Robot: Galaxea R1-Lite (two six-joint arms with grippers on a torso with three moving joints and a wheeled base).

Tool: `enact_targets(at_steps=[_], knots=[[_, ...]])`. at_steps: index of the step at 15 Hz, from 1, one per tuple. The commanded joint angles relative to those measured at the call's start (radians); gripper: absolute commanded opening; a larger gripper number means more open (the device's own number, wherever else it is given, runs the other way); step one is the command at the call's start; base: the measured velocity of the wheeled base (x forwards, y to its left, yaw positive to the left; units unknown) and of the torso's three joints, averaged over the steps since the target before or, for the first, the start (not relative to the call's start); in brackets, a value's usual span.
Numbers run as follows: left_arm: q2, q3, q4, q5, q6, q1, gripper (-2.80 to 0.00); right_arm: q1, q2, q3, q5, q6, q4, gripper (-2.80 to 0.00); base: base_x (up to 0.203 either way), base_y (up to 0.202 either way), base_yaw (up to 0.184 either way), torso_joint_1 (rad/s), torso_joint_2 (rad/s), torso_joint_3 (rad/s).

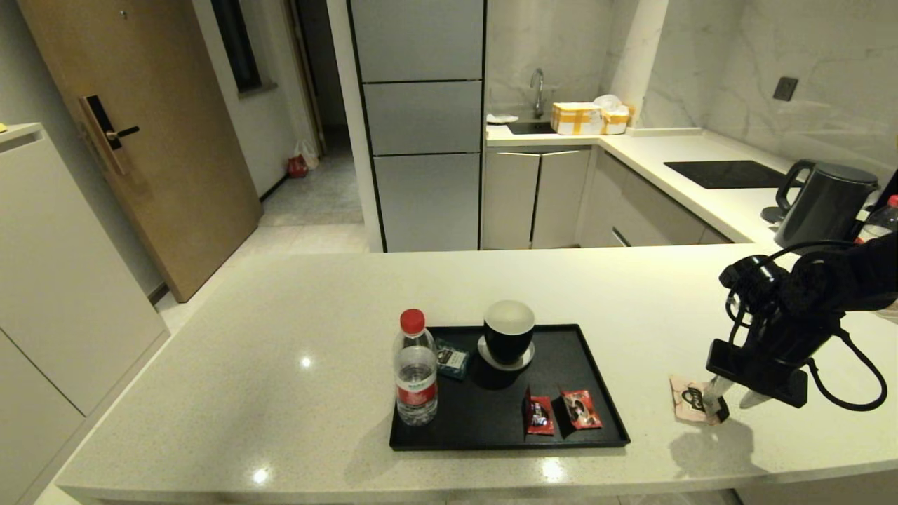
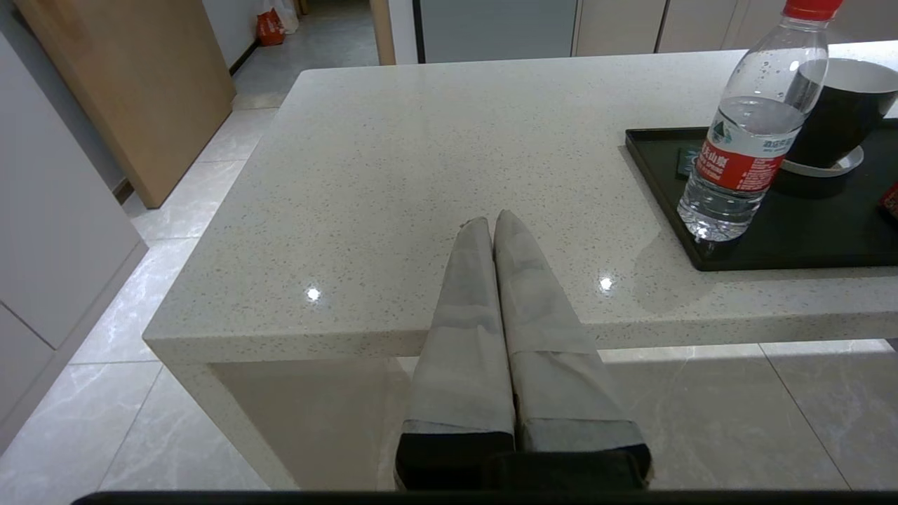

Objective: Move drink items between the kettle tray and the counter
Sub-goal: Return the tea bag to its original position

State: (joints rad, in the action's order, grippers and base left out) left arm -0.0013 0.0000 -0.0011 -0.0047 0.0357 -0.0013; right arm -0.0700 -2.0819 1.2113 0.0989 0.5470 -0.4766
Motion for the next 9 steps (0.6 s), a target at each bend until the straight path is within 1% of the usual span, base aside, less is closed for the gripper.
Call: enact_targets(at_steps=[1, 9], knots=[[0.000, 0.000, 0.000, 0.000, 0.001, 0.000, -2.80, -0.004, -0.012, -0.007, 0.001, 0.001, -0.004, 0.00, 0.000, 0.000, 0.000, 0.000, 0.00, 0.000], [0.001, 0.000, 0.000, 0.000, 0.000, 0.000, -2.80, -0.004, -0.047, 0.005, -0.007, 0.002, 0.003, 0.00, 0.000, 0.000, 0.000, 0.000, 0.00, 0.000]])
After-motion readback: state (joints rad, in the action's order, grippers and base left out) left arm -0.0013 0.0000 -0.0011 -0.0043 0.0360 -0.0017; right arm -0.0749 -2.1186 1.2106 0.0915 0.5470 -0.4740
